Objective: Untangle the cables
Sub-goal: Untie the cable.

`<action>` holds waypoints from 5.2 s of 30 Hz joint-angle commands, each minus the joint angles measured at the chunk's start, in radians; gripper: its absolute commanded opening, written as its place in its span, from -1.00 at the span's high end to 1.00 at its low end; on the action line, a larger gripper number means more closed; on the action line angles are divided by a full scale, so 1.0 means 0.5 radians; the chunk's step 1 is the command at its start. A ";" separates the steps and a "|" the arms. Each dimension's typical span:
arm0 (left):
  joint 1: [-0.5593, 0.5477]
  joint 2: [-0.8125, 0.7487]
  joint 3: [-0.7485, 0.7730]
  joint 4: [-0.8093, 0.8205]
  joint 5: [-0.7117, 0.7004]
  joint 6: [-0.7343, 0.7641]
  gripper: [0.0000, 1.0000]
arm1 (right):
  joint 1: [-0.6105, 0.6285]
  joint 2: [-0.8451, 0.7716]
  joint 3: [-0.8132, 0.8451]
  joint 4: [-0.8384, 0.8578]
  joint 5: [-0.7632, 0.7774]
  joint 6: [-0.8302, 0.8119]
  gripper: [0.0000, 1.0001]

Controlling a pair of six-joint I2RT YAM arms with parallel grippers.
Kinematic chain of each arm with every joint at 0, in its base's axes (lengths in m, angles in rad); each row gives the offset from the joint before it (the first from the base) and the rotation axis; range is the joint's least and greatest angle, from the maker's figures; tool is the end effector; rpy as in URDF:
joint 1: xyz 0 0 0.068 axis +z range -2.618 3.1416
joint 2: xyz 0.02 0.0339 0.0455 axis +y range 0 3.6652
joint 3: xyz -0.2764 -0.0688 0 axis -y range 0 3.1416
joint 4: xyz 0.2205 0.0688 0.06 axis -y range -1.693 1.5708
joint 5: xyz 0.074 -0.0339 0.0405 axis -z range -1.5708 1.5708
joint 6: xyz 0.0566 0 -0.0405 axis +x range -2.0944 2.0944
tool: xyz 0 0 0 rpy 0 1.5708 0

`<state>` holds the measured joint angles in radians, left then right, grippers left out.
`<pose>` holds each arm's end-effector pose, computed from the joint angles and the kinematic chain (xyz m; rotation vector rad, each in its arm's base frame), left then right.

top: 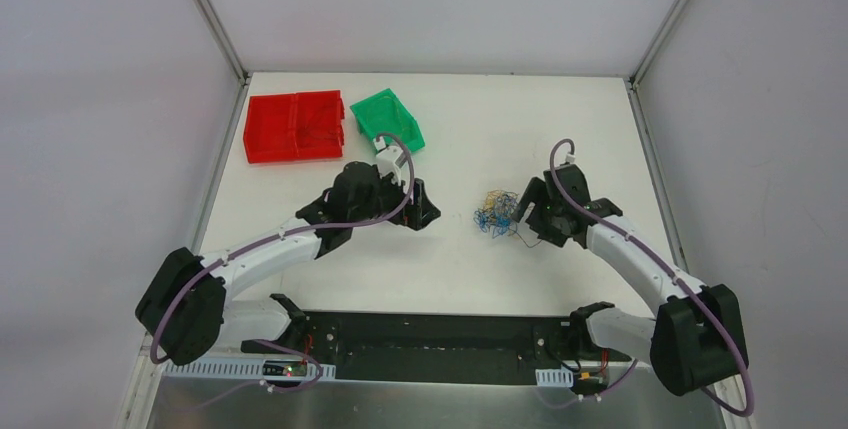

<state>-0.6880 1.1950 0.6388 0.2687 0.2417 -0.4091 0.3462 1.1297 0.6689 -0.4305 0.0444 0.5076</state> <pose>0.1931 -0.1763 0.2686 0.4487 1.9168 -0.9669 0.1967 0.0683 0.2176 0.2200 2.4777 0.3137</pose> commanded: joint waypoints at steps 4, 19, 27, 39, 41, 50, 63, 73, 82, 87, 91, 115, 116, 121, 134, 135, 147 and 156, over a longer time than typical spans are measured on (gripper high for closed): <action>-0.096 0.134 0.050 0.243 0.068 -0.067 -0.90 | -0.013 0.142 0.024 0.178 0.001 -0.064 -0.57; -0.159 0.322 0.185 0.251 0.066 -0.154 -0.91 | 0.011 0.224 0.074 0.267 -0.432 -0.052 0.84; -0.159 0.466 0.296 0.280 0.149 -0.051 -0.92 | 0.069 -0.005 0.080 0.127 -0.474 -0.049 1.00; -0.161 0.747 0.361 0.591 0.383 -0.070 -0.90 | 0.070 -0.246 0.045 -0.059 -0.481 -0.046 1.00; -0.161 0.727 0.345 0.600 0.384 -0.096 -0.90 | 0.069 -0.253 0.034 -0.066 -0.498 -0.049 1.00; -0.185 0.601 0.222 0.601 0.331 -0.102 -0.90 | 0.070 -0.314 0.039 -0.159 -0.405 -0.123 1.00; -0.222 0.734 0.358 0.616 0.496 0.144 -0.91 | 0.061 -0.460 0.090 -0.352 -0.152 -0.128 0.31; -0.279 0.971 0.535 0.682 0.506 0.214 -0.88 | 0.028 -0.565 0.011 -0.481 0.101 0.114 -0.19; -0.302 1.204 0.624 0.721 0.561 0.101 -0.83 | -0.010 -0.604 -0.179 -0.320 -0.007 0.242 -0.15; -0.315 1.264 0.681 0.612 0.510 0.109 -0.75 | -0.011 -0.483 -0.242 -0.147 -0.120 0.242 -0.02; -0.315 1.302 0.762 0.471 0.446 0.127 -0.67 | -0.010 -0.343 -0.226 -0.050 -0.154 0.212 0.06; -0.192 0.767 0.435 0.181 -0.301 0.284 1.00 | -0.129 -0.503 0.016 -0.354 0.313 0.166 1.00; -0.177 0.688 0.373 0.169 -0.340 0.271 1.00 | -0.166 -0.520 0.037 -0.373 0.361 0.167 1.00; -0.118 0.207 0.109 -0.153 -0.627 0.125 1.00 | -0.363 -0.579 0.118 -0.424 0.481 0.169 1.00; 0.422 -0.822 -0.192 -1.238 -1.375 -0.635 1.00 | -0.960 -0.634 0.135 -0.576 0.649 0.503 1.00; 0.461 -0.883 -0.193 -1.298 -1.444 -0.665 1.00 | -0.978 -0.653 0.131 -0.590 0.670 0.531 1.00; 0.636 -1.310 -0.253 -1.693 -1.980 -1.100 1.00 | -1.034 -0.836 0.026 -0.424 0.512 0.544 1.00; 0.623 -1.047 -0.275 -0.819 -0.641 -0.617 1.00 | -0.799 -0.677 0.104 -0.049 -0.536 0.063 1.00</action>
<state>-0.3717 0.5888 0.4957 -0.3790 -0.4374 -0.8200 -0.1284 0.7670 0.6621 -0.5396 -0.0254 0.6479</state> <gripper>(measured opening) 0.019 0.009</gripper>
